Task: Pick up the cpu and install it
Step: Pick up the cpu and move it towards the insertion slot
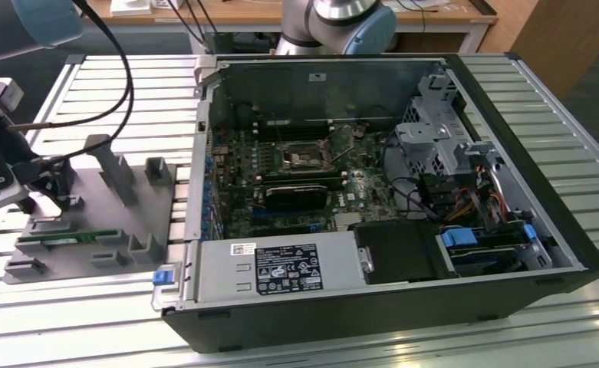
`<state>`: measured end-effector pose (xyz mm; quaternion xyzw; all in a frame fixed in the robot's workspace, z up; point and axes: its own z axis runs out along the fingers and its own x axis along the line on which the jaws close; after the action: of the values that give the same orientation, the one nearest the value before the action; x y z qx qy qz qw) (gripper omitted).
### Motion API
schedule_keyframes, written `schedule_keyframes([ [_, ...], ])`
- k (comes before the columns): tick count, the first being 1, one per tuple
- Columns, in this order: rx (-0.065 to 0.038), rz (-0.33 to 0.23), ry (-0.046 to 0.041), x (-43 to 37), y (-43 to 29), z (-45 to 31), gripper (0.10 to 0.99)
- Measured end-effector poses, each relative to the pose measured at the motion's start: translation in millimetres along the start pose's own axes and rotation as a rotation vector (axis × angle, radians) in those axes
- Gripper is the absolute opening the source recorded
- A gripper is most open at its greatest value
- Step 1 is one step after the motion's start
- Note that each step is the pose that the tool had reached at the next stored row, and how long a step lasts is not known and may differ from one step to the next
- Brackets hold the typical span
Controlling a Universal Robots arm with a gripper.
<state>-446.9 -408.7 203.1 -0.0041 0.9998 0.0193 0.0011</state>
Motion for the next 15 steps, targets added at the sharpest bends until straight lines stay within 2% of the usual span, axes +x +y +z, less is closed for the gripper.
schedule_keyframes([
  [8, 0.000, 0.000, 0.0001, 0.0, 0.3, -8.0, 0.533],
  [15, 0.000, 0.000, 0.0001, 0.1, 0.3, -9.0, 0.533],
])
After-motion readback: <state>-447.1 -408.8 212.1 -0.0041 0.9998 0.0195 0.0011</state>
